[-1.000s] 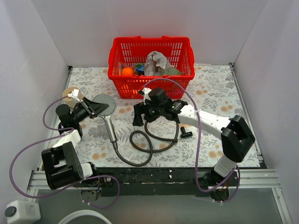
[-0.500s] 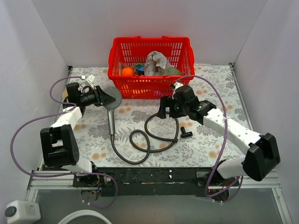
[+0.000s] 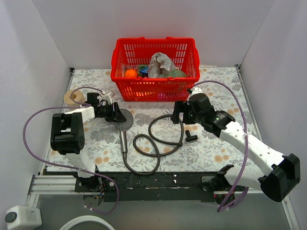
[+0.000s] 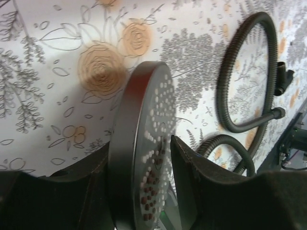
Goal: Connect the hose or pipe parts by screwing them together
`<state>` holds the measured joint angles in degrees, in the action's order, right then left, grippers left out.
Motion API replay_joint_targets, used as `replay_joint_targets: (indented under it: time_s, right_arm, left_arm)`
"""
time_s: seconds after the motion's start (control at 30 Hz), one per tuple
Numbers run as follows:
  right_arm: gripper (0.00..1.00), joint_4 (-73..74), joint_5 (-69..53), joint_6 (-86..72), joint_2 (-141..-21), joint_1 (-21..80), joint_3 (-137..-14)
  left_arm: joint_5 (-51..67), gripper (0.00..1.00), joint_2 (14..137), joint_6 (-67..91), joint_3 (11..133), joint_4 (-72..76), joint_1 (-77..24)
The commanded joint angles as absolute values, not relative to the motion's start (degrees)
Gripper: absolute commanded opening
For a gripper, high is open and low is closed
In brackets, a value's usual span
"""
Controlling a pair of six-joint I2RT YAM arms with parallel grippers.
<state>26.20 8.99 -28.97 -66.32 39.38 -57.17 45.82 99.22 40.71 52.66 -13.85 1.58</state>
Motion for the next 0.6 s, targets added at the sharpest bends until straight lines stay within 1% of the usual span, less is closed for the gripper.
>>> replay_joint_targets:
  time_s: [0.0, 0.03, 0.07, 0.13, 0.2, 0.23, 0.3, 0.43, 0.47, 0.5, 0.57]
  right_arm:
    - [0.98, 26.19, 10.63, -30.41, -64.87, 39.2, -55.11]
    - [0.98, 25.93, 10.63, -30.5, -64.86, 39.29, -54.85]
    - [0.98, 25.93, 10.63, -30.59, -64.69, 39.29, -54.5]
    - [0.98, 25.84, 10.55, -30.76, -64.6, 39.29, -53.7]
    - [0.98, 25.4, 10.11, -31.2, -64.77, 39.03, -52.83]
    - [0.98, 25.23, 9.5, -32.25, -64.86, 38.76, -52.56]
    - [0.98, 24.96, 7.57, -34.53, -65.39, 37.19, -51.51]
    - [0.98, 22.42, 2.65, -36.91, -64.95, 33.67, -49.05]
    - [0.96, 21.98, 1.51, -37.26, -64.34, 32.97, -48.35]
    - [0.91, 21.54, 1.58, -37.09, -63.99, 32.0, -47.99]
    - [0.86, 22.32, 4.2, -36.04, -63.28, 31.82, -47.81]
  left_arm:
    - [43.07, 0.43, 99.75, 37.18, 56.16, -15.46, 1.58]
    - [42.89, 0.47, 100.1, 36.57, 56.51, -16.16, 1.58]
    - [42.11, 0.65, 100.46, 35.87, 57.04, -16.61, 1.67]
    - [41.14, 0.81, 100.46, 34.81, 57.83, -18.98, 1.67]
    - [40.35, 0.87, 99.94, 33.23, 59.23, -21.86, 1.84]
    - [40.17, 0.9, 99.58, 32.87, 59.76, -22.84, 2.11]
    - [40.86, 0.92, 98.45, 31.47, 61.77, -26.25, 2.81]
    - [43.23, 0.91, 96.86, 27.61, 67.49, -35.31, 3.51]
    - [43.59, 0.91, 96.51, 26.55, 68.54, -37.42, 3.6]
    - [43.85, 0.91, 96.16, 24.19, 70.47, -41.79, 3.6]
    - [43.77, 0.92, 94.66, 22.16, 71.89, -46.03, 3.69]
